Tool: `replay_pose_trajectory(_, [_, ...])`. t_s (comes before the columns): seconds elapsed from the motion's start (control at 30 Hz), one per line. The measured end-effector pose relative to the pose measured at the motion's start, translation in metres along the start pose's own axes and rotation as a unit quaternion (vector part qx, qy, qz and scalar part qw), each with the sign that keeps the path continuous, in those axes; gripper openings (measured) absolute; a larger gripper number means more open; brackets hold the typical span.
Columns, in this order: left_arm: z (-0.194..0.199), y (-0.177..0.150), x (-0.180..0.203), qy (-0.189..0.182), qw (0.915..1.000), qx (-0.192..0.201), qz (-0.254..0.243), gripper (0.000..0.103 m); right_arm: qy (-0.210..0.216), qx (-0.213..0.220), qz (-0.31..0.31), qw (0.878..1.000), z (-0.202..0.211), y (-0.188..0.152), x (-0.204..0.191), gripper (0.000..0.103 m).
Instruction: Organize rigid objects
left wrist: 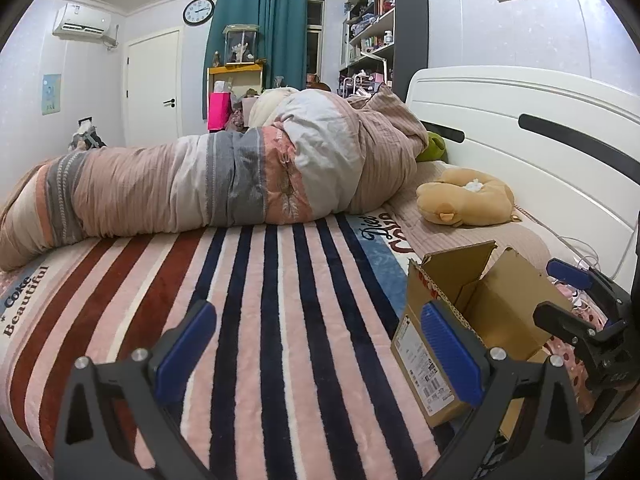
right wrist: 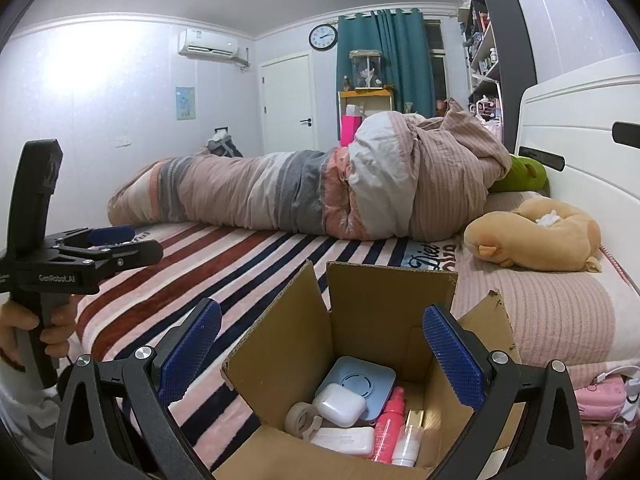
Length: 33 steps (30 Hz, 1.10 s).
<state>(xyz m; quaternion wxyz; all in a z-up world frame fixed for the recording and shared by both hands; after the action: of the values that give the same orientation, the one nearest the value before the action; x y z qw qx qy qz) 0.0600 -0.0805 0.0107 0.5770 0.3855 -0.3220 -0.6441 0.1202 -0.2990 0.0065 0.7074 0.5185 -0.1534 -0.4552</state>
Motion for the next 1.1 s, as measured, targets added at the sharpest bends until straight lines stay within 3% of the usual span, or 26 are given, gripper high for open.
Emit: replay_pose_trajectory(1.1, [0.0022, -0.0023, -0.0063, 0.028, 0.9996, -0.002, -0.008, 0.102, 0.006, -0.004, 0.002, 1.000, -0.0015, -0.0038, -0.0087, 0.102])
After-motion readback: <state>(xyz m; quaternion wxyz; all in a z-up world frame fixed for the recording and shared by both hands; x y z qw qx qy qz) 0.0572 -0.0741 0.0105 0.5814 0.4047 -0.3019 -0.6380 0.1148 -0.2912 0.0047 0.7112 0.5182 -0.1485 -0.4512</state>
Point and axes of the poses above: each gripper's, at about its wrist camera, not at the fingertips, and z roughly against the way its jaws point, x to its right, y to its top, the point moved 7 cm from there along -z, roughly the way its jaws point, and after that the axes turned 14 degrees about -z, right-handed, at the moved point
